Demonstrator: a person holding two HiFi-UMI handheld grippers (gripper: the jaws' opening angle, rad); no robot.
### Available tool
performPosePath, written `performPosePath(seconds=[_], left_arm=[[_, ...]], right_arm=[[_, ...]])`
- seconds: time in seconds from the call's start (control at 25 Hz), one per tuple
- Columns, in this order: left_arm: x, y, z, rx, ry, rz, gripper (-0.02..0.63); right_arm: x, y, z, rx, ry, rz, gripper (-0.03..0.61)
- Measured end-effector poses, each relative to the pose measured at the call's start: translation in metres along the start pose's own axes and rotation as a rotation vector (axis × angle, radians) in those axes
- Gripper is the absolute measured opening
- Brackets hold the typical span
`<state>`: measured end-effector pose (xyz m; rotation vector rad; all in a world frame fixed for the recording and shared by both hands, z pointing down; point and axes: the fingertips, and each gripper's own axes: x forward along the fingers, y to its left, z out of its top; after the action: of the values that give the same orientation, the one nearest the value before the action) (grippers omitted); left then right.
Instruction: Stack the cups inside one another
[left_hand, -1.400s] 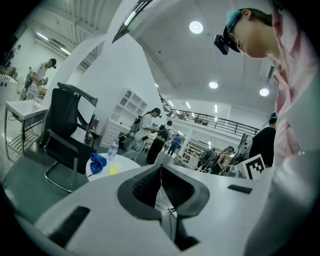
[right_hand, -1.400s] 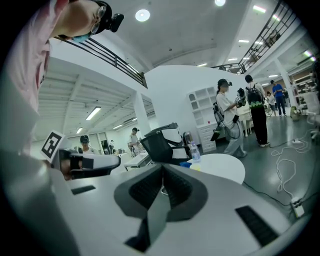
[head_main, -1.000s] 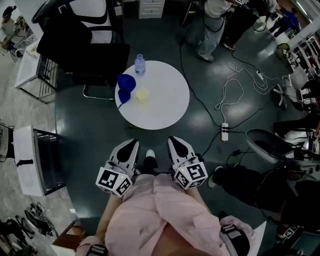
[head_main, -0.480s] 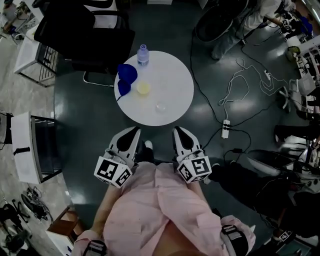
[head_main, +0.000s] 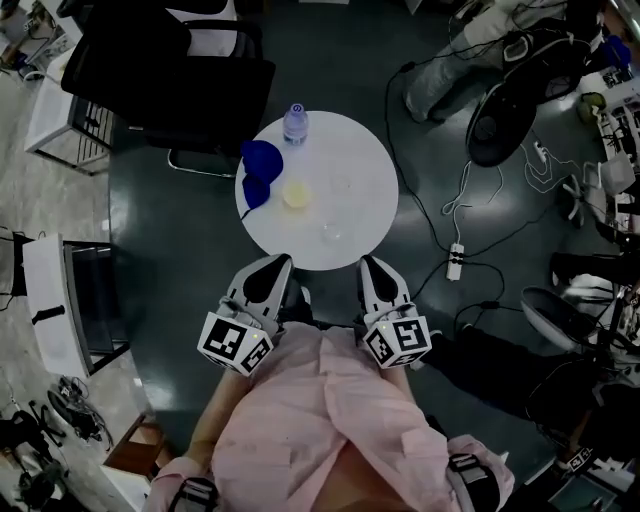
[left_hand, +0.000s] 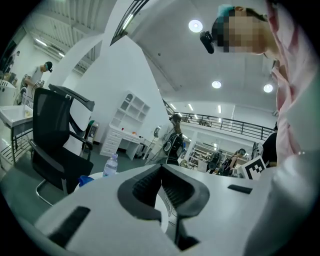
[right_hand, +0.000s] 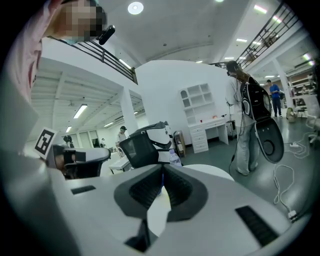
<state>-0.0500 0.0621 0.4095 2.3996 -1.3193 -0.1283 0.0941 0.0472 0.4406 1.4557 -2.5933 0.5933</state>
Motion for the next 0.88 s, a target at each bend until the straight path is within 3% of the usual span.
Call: performPosePath(seconds=[0.2,0.56,0.88], left_arm=[[0.026,0.022,0.026,0.006,-0.004,-0.033,0.018],[0.059,0.028,0.024,0.021,0.085,-0.230,0.018],[0.071,0.023,0.023,0.070,0.117,-0.261,0.018]], right_arm=[[0.020,-0.005,0.017,0.008,-0.006,-0.049,0.031],[0.043,-0.015,0.019,0.026,-0.027,-0.127,0.031],[0.057,-0.023,0.028,0.035,-0.025,-0.102,0.031]])
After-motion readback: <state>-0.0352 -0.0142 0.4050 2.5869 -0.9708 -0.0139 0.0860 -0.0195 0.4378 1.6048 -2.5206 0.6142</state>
